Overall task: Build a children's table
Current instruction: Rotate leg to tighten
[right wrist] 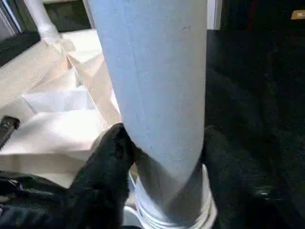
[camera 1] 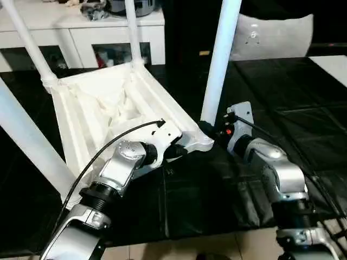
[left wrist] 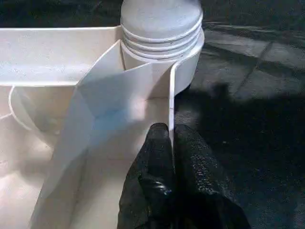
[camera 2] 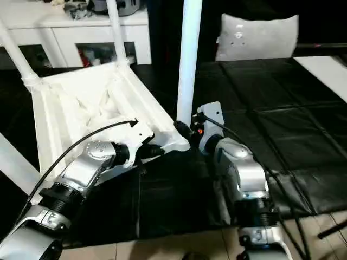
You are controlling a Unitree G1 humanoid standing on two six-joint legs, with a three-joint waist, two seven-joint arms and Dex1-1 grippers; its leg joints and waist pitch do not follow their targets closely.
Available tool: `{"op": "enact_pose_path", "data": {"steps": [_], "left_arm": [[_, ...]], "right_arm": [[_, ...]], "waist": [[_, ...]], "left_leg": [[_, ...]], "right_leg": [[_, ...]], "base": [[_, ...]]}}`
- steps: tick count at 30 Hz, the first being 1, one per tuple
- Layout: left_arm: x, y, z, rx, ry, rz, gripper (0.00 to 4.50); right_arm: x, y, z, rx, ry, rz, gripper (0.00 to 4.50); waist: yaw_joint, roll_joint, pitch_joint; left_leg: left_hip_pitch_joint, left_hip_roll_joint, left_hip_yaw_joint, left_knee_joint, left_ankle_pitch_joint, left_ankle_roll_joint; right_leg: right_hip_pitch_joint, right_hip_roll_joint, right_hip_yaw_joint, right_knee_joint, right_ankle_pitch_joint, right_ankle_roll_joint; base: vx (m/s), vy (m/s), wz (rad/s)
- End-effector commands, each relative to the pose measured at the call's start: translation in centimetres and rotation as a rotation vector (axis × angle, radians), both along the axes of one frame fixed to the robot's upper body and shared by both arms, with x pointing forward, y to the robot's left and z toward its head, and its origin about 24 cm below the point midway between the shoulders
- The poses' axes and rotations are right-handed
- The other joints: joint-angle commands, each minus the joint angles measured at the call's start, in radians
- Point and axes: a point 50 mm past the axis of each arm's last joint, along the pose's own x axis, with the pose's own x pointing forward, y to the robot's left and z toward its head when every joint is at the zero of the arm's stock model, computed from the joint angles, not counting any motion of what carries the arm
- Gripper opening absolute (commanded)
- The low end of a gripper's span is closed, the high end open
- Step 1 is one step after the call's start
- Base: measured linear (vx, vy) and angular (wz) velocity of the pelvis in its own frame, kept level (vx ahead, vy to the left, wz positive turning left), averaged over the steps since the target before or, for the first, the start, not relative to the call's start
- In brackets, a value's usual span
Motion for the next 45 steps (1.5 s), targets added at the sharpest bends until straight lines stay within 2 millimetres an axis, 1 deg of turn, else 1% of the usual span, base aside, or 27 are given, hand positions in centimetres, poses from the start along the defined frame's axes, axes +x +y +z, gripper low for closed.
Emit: {"op": "enact_pose_path", "data": {"steps": [1,2,3,4,6,7,8,9,10,11,12,14,18,19,22,23,24,26,27,28,30,33,36,39,42,43,45], "left_arm": [[0.2,-2.0,2.9,-0.100,-0.116,-0.079,0.00],[0.1,-1.6,2.8,-0.094,-0.119,-0.080,0.00],[0.1,-1.4,2.9,-0.094,-0.124,-0.087,0.00],[0.1,-1.4,2.9,-0.094,-0.124,-0.087,0.00],[-0.1,-0.7,2.7,-0.094,-0.125,-0.115,0.00],[-0.2,-0.3,2.6,-0.090,-0.119,-0.133,0.00],[-0.5,0.1,2.5,-0.084,-0.116,-0.174,0.00],[-0.6,0.2,2.4,-0.082,-0.115,-0.183,0.00],[-0.9,0.6,2.3,-0.076,-0.108,-0.223,0.00],[-1.1,1.0,2.2,-0.066,-0.101,-0.255,0.00],[-1.4,1.3,2.1,-0.056,-0.096,-0.291,0.00],[-1.8,2.0,1.9,-0.034,-0.080,-0.352,0.00],[-2.6,2.9,1.5,0.010,-0.053,-0.469,0.00],[-2.8,3.0,1.4,0.015,-0.048,-0.495,0.00],[-3.5,3.4,1.3,0.025,-0.033,-0.603,0.00],[-3.7,3.5,1.3,0.032,-0.026,-0.639,0.00],[-3.8,3.5,1.3,0.036,-0.022,-0.655,0.00],[-3.8,3.6,1.3,0.043,-0.020,-0.675,0.00],[-3.9,3.6,1.3,0.050,-0.020,-0.688,0.00],[-3.9,3.6,1.3,0.059,-0.020,-0.704,0.00],[-3.9,3.7,1.3,0.066,-0.022,-0.715,0.00],[-3.8,3.6,1.4,0.066,-0.030,-0.726,0.00],[-3.8,3.5,1.4,0.061,-0.032,-0.736,0.00],[-3.8,3.4,1.4,0.059,-0.033,-0.739,0.00],[-3.8,3.4,1.3,0.059,-0.034,-0.735,0.00],[-3.8,3.5,1.3,0.059,-0.033,-0.728,0.00],[-3.7,3.6,1.3,0.051,-0.029,-0.709,0.00]], "right_arm": [[-0.5,1.7,-0.2,0.022,0.011,0.089,2.84],[-0.7,1.3,0.0,0.025,0.003,0.101,2.97],[-0.8,1.0,0.1,0.033,0.008,0.104,3.00],[-0.8,1.0,0.1,0.033,0.008,0.104,3.00],[-1.0,-0.1,0.2,0.019,0.006,0.153,3.12],[-1.1,-0.7,0.4,0.008,-0.002,0.192,3.31],[-1.3,-1.5,0.5,-0.010,-0.003,0.238,3.42],[-1.3,-1.7,0.6,-0.013,-0.004,0.249,3.46],[-1.6,-2.5,0.8,-0.033,-0.010,0.298,3.50],[-1.9,-3.1,0.9,-0.054,-0.016,0.357,3.60],[-2.2,-3.6,1.1,-0.068,-0.023,0.411,3.74],[-2.8,-4.4,1.4,-0.078,-0.018,0.504,3.83],[-3.4,-5.2,1.7,-0.105,0.004,0.616,4.19],[-3.4,-5.4,1.7,-0.119,0.003,0.637,4.29],[-3.7,-5.5,1.9,-0.120,0.012,0.740,4.29],[-3.8,-5.4,2.0,-0.108,0.022,0.790,3.91],[-3.9,-5.4,2.0,-0.102,0.028,0.813,3.97],[-4.1,-5.2,2.0,-0.090,0.040,0.853,3.92],[-4.2,-5.1,1.9,-0.084,0.049,0.881,3.75],[-4.2,-5.0,1.8,-0.081,0.058,0.906,3.57],[-4.2,-4.8,1.6,-0.087,0.059,0.921,3.52],[-3.7,-4.3,1.2,-0.111,0.039,0.912,3.14],[-3.5,-4.0,1.0,-0.119,0.030,0.915,2.96],[-3.6,-3.8,0.9,-0.106,0.051,0.937,2.64],[-3.7,-3.7,0.7,-0.092,0.066,0.954,2.29],[-3.8,-3.6,0.7,-0.087,0.072,0.960,2.29],[-4.1,-3.5,0.6,-0.070,0.085,0.972,2.08]], "waist": [[0.015,-0.009,-0.081],[0.020,-0.009,-0.081],[0.021,-0.009,-0.079],[0.025,-0.007,-0.078],[0.030,-0.006,-0.076],[0.031,-0.004,-0.075],[0.035,-0.006,-0.074],[0.037,-0.007,-0.073],[0.040,-0.009,-0.071],[0.045,-0.007,-0.071],[0.049,-0.010,-0.070],[0.055,-0.010,-0.070],[0.072,-0.006,-0.070],[0.074,-0.006,-0.069],[0.090,-0.005,-0.070],[0.092,-0.008,-0.069],[0.094,-0.006,-0.070],[0.104,-0.009,-0.071],[0.107,-0.008,-0.072],[0.110,-0.011,-0.072],[0.113,-0.012,-0.072],[0.112,-0.014,-0.073],[0.109,-0.015,-0.070],[0.103,-0.015,-0.069],[0.104,-0.015,-0.070],[0.104,-0.015,-0.071],[0.105,-0.015,-0.071]], "left_leg": [[-0.010,0.021,-0.005,-0.057,-0.068,0.099],[-0.007,0.021,-0.003,-0.056,-0.047,0.113],[-0.009,0.021,-0.003,-0.057,-0.045,0.120],[-0.006,0.022,-0.002,-0.057,-0.051,0.126],[-0.004,0.024,-0.002,-0.058,-0.066,0.125],[-0.002,0.026,-0.002,-0.059,-0.074,0.124],[-0.001,0.027,-0.001,-0.059,-0.088,0.118],[-0.001,0.026,-0.001,-0.060,-0.094,0.115],[0.000,0.027,0.000,-0.061,-0.115,0.111],[0.003,0.029,0.000,-0.062,-0.128,0.107],[0.004,0.030,0.000,-0.062,-0.134,0.105],[0.005,0.033,0.001,-0.063,-0.134,0.102],[0.011,0.038,0.002,-0.063,-0.150,0.094],[0.011,0.038,0.002,-0.063,-0.153,0.093],[0.017,0.040,0.004,-0.063,-0.164,0.081],[0.016,0.041,0.004,-0.065,-0.169,0.080],[0.016,0.041,0.005,-0.064,-0.168,0.081],[0.016,0.044,0.005,-0.064,-0.147,0.081],[0.017,0.044,0.005,-0.064,-0.148,0.082],[0.016,0.043,0.005,-0.063,-0.146,0.082],[0.013,0.044,0.004,-0.064,-0.136,0.079],[0.010,0.042,0.004,-0.064,-0.134,0.070],[0.007,0.040,0.004,-0.064,-0.141,0.066],[0.009,0.038,0.004,-0.065,-0.160,0.061],[0.010,0.040,0.003,-0.065,-0.157,0.062],[0.010,0.040,0.003,-0.064,-0.150,0.064],[0.009,0.041,0.003,-0.064,-0.143,0.066]], "right_leg": [[0.079,-0.052,0.048,-0.053,-0.190,-0.184],[0.077,-0.052,0.049,-0.050,-0.153,-0.200],[0.078,-0.051,0.049,-0.050,-0.150,-0.205],[0.079,-0.052,0.048,-0.052,-0.158,-0.206],[0.079,-0.052,0.048,-0.054,-0.186,-0.201],[0.077,-0.052,0.048,-0.055,-0.198,-0.200],[0.077,-0.052,0.049,-0.058,-0.218,-0.195],[0.079,-0.053,0.048,-0.059,-0.230,-0.190],[0.076,-0.053,0.048,-0.063,-0.259,-0.184],[0.075,-0.054,0.050,-0.063,-0.275,-0.178],[0.074,-0.054,0.051,-0.064,-0.284,-0.173],[0.072,-0.055,0.052,-0.062,-0.285,-0.175],[0.067,-0.054,0.052,-0.060,-0.284,-0.186],[0.067,-0.054,0.053,-0.060,-0.285,-0.186],[0.062,-0.056,0.053,-0.061,-0.303,-0.185],[0.063,-0.056,0.054,-0.060,-0.305,-0.186],[0.064,-0.056,0.054,-0.058,-0.301,-0.189],[0.062,-0.057,0.057,-0.053,-0.272,-0.197],[0.062,-0.057,0.056,-0.053,-0.272,-0.200],[0.063,-0.058,0.057,-0.051,-0.271,-0.201],[0.064,-0.059,0.057,-0.050,-0.273,-0.196],[0.065,-0.061,0.057,-0.051,-0.285,-0.190],[0.067,-0.060,0.056,-0.053,-0.308,-0.177],[0.066,-0.058,0.054,-0.060,-0.355,-0.162],[0.065,-0.057,0.054,-0.059,-0.351,-0.160],[0.065,-0.057,0.055,-0.057,-0.336,-0.164],[0.066,-0.056,0.055,-0.054,-0.316,-0.170]], "base": [[0.000,0.000,0.00],[0.000,0.000,0.00],[0.000,0.000,0.00],[0.000,0.000,0.00],[0.000,0.000,0.00],[0.000,0.000,0.00],[0.000,0.000,0.00],[0.000,0.000,0.00],[0.000,0.000,0.00],[0.000,0.000,0.00],[0.000,0.000,0.00],[0.000,0.000,0.00],[0.000,0.000,0.00],[0.000,0.000,0.00],[0.000,0.000,0.00],[0.000,0.000,0.00],[0.000,0.000,0.00],[0.000,0.000,0.00],[0.000,0.000,0.00],[0.000,0.000,0.00],[0.000,0.000,0.00],[0.000,0.000,0.00],[0.000,0.000,0.00],[0.000,0.000,0.00],[0.000,0.000,0.00],[0.000,0.000,0.00],[0.000,0.000,0.00]]}}
